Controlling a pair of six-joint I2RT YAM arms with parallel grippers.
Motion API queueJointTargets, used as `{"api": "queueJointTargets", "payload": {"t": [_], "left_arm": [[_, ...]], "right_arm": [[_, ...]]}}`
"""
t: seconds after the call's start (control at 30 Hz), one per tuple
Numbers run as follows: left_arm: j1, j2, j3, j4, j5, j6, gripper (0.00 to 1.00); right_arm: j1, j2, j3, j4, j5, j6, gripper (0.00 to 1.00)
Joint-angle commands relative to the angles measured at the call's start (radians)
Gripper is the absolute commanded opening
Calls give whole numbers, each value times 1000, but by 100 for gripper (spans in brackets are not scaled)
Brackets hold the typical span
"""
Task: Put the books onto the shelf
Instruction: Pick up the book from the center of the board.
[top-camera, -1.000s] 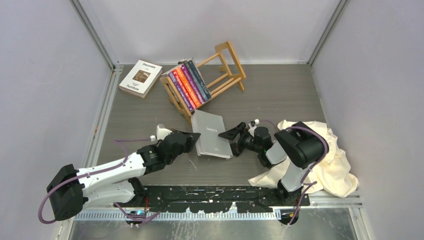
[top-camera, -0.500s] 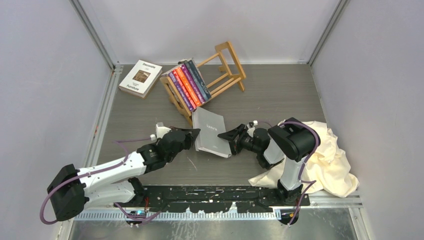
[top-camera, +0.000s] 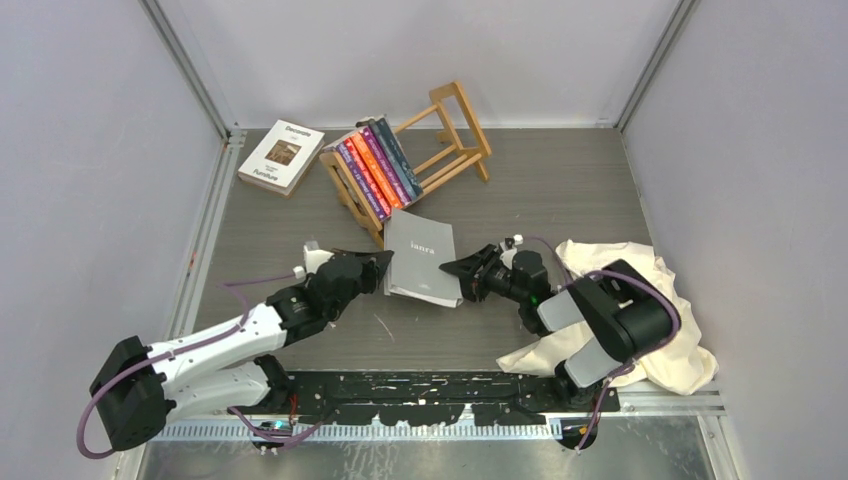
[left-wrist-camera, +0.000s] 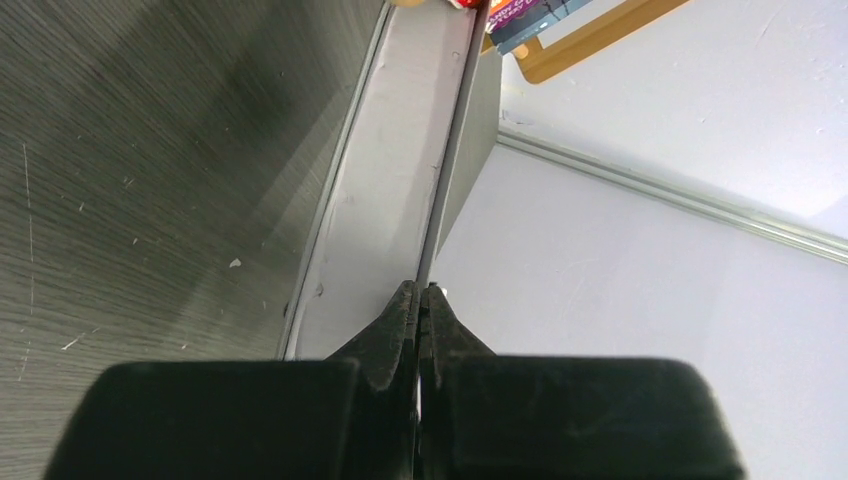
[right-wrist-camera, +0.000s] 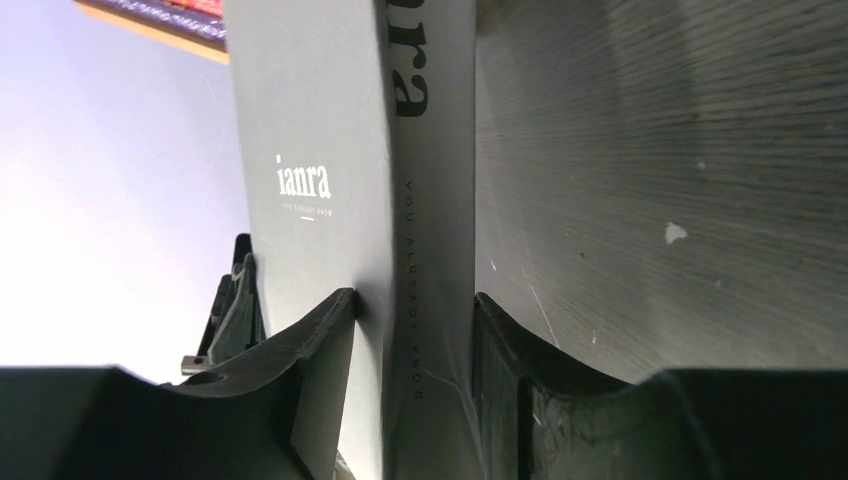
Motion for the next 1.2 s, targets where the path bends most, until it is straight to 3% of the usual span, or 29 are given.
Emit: {"api": "queueJointTargets", "payload": {"t": [0.0,0.13,0.43,0.77,0.97,1.17], "left_arm": [[-13,-20,-14,-68,127,44,2],[-14,-56,-14,-118,152,75,5],[-26,-137,-28,-201,175,92,20],[-33,-179,-22,-252,176,107,23],[-33,-210,13,-318,153,141,24],[-32,-215,54,-364,134,182,25]], "right_arm": [[12,-196,49,-56,-16,-58,39],[11,-305,41,-179,2,-98,35],[11,-535,51,-453,42,-175,30],[12,-718,148,-802,68,-345,26],[12,-826,282,-1136,110,-541,26],[11,-865,429,-1356,167,-690,25]]}}
